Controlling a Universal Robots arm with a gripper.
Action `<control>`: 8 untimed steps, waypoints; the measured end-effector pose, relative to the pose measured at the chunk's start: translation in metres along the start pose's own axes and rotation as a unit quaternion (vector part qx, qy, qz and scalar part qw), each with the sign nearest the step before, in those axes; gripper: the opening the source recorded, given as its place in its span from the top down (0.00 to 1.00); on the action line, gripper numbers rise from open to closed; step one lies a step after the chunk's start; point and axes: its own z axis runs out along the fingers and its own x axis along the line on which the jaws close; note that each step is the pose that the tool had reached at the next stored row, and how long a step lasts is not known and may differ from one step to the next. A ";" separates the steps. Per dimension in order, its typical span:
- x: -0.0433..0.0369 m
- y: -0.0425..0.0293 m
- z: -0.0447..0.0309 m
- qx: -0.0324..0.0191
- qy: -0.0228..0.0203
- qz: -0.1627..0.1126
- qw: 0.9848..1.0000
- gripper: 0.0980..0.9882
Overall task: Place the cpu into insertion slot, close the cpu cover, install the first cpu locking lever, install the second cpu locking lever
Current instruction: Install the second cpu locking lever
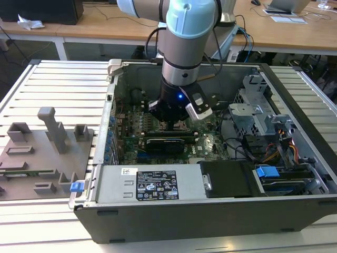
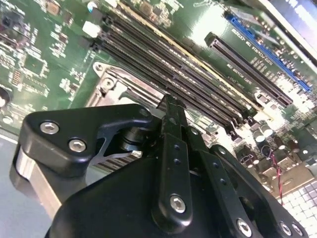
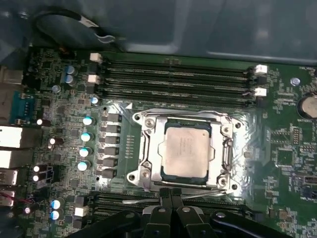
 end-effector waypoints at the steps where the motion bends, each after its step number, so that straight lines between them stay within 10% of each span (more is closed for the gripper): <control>1: 0.0042 -0.0003 0.0006 -0.001 0.000 -0.003 1.000 0.99; 8: 0.0188 -0.0014 0.0025 -0.004 0.001 -0.013 1.000 0.99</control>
